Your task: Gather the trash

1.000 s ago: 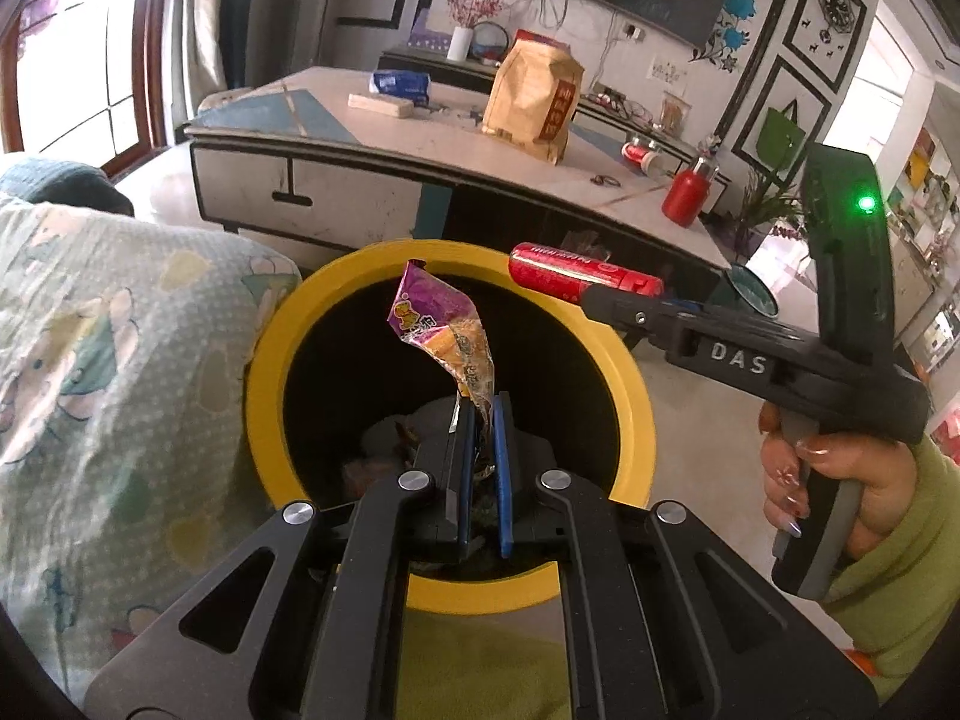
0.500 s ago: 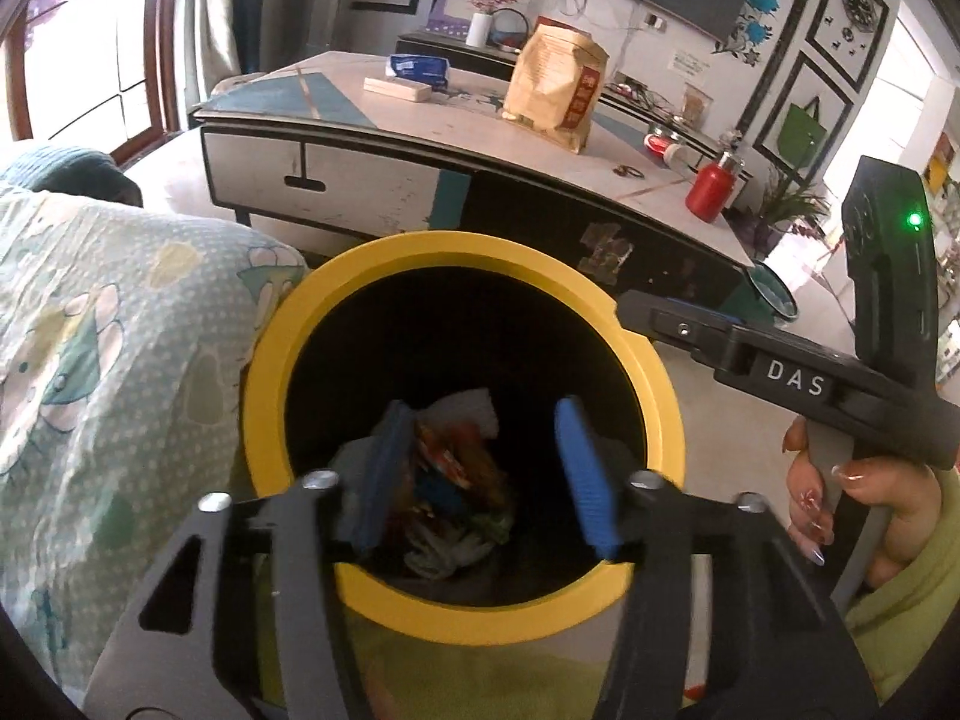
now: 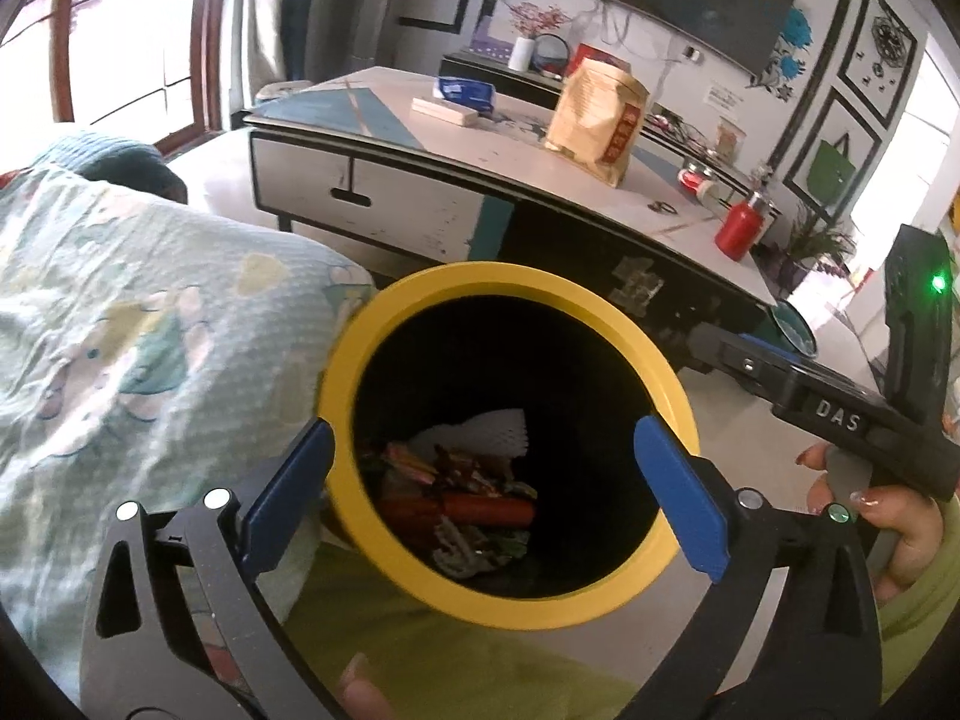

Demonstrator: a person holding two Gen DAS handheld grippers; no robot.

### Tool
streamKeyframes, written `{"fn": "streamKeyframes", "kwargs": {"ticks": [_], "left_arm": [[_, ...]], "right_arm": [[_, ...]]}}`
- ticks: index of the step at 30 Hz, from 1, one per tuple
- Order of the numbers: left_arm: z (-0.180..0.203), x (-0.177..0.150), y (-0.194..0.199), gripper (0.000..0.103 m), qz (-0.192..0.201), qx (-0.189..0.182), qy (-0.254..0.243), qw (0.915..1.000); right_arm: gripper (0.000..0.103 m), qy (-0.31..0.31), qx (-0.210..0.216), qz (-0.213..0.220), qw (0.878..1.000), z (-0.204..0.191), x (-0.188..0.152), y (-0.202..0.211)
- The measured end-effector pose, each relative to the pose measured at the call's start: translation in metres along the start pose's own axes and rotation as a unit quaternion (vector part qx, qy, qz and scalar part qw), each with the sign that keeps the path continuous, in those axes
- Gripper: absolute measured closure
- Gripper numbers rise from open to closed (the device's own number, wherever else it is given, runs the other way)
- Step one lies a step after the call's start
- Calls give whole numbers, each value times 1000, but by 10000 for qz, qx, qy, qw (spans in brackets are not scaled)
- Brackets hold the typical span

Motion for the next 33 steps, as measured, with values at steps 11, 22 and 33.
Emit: {"fn": "streamKeyframes", "kwargs": {"ticks": [11, 22, 33], "left_arm": [[-44, 16, 39, 11, 332, 521, 310, 9976], [-94, 19, 99, 11, 832, 1024, 617, 9893], [-123, 8, 160, 11, 1269, 1467, 538, 9795]], "right_arm": [[16, 313, 198, 201, 9991, -45, 3, 17], [6, 843, 685, 740, 9913, -127, 10, 40], [6, 1299, 948, 1298, 9784, -191, 11, 65]]}}
Point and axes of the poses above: each gripper's, at about its wrist camera, not at the fingertips, and y roughly against the way its jaws point, z to its right, x to its top, the point moved 8 cm from there along -y, roughly the way its jaws point, and after that the axes turned 12 degrees about z, right-handed, at the moved point
